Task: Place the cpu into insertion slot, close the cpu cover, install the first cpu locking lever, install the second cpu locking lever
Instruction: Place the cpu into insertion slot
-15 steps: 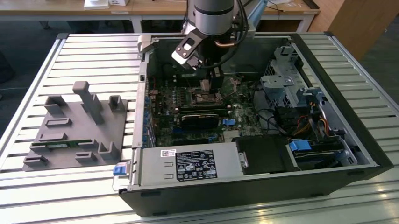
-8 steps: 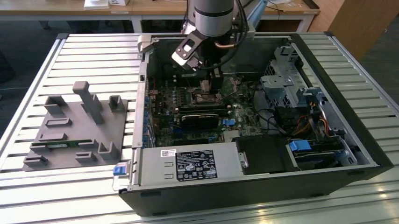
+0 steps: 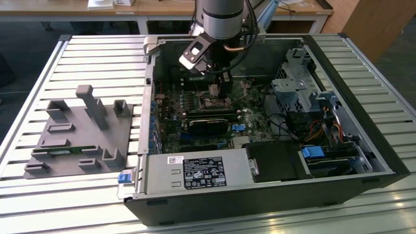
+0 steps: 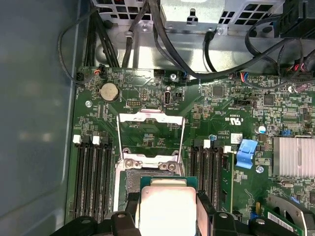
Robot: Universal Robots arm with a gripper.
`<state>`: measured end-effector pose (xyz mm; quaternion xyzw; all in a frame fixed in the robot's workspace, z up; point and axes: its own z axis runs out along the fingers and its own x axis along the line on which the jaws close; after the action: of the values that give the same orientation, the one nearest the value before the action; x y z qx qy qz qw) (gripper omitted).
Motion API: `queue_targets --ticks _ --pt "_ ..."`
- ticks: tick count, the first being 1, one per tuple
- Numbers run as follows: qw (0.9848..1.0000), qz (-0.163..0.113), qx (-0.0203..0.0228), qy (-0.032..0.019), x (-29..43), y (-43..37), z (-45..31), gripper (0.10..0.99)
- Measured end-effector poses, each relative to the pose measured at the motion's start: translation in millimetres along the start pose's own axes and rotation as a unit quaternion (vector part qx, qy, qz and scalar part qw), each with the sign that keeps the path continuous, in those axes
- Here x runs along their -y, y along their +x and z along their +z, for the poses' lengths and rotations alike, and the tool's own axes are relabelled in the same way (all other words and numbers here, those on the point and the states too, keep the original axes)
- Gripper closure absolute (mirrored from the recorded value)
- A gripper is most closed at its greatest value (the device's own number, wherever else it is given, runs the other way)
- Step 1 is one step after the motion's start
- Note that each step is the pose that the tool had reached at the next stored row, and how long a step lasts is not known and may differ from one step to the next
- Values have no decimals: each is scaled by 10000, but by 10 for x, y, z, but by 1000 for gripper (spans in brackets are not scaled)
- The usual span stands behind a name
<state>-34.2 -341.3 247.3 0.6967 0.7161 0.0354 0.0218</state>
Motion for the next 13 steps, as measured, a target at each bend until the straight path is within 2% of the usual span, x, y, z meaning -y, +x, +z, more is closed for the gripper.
queue_targets --ticks 10,13 --pt "10000 0 0 0 7 0 46 545" --pt "10000 0 0 0 8 22 68 545"
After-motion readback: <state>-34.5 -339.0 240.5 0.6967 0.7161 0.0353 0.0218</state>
